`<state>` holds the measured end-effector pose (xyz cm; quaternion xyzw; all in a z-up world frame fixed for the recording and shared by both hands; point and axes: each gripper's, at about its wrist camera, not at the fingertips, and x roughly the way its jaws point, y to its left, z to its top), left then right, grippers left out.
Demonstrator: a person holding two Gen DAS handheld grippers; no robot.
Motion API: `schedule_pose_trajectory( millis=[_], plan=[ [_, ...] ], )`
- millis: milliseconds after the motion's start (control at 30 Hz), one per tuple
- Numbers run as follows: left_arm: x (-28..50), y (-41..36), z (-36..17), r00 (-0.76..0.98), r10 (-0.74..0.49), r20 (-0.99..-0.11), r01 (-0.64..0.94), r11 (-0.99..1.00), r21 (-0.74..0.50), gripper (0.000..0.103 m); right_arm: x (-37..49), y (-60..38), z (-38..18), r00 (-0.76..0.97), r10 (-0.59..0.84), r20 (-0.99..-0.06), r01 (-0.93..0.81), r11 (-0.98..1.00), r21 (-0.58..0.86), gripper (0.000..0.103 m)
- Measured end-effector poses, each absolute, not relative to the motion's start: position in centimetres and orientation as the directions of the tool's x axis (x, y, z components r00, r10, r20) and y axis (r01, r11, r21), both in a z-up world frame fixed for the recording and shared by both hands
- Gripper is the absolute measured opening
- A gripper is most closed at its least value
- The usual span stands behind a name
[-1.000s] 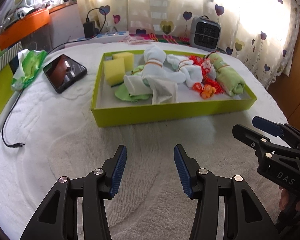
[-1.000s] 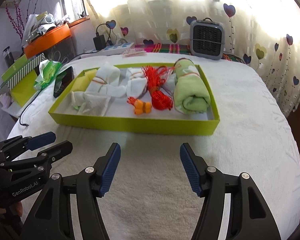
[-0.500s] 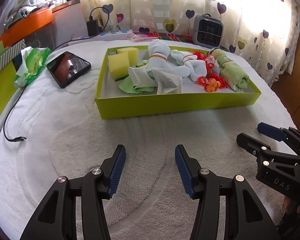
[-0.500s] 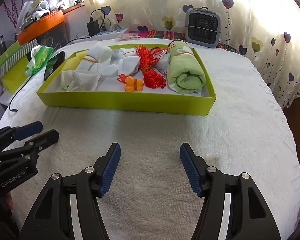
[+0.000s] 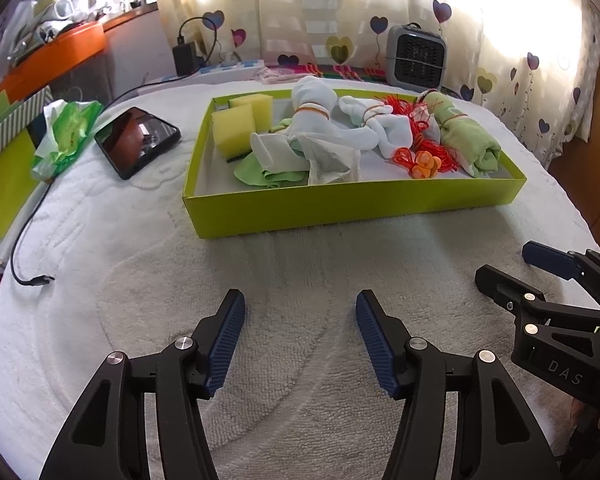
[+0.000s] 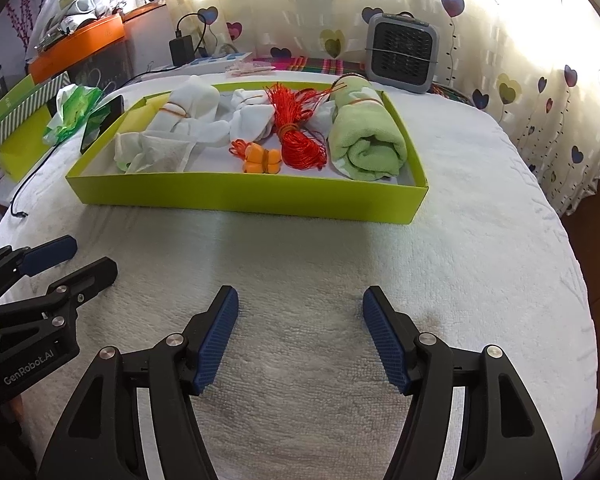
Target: Organize soft objects
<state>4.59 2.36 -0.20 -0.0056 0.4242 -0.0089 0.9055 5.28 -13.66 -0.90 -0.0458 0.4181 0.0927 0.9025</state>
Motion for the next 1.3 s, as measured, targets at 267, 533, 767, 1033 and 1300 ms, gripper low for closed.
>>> schedule_pose_trajectory(
  millis=[267,533,767,1033,1300],
  plan=[
    [4.76,2.00,-0.24,0.638,0.004,-0.770,-0.012,1.000,-0.005,0.060,5.45,-13.93,-1.01,0.630,0.119,-0.768,-0.185,0.983,0.000,0.074],
    [4.83,1.92,-0.24,0.637,0.012,-0.771,-0.021,1.000,-0.002,0.061,5.47,-14.00,-1.05,0.630,0.119,-0.767,-0.185,0.983,0.001,0.074],
    [4.83,1.91,-0.24,0.637,0.012,-0.771,-0.021,1.000,-0.002,0.061,5.47,-14.09,-1.08,0.630,0.120,-0.768,-0.185,0.983,0.001,0.074],
    [4.83,1.92,-0.24,0.637,0.012,-0.771,-0.021,1.000,-0.001,0.061,5.48,-14.09,-1.09,0.630,0.120,-0.768,-0.185,0.983,0.002,0.074],
    [4.84,1.92,-0.25,0.637,0.012,-0.771,-0.021,1.000,-0.001,0.061,5.49,-14.09,-1.10,0.630,0.120,-0.768,-0.185,0.983,0.002,0.075]
  ],
)
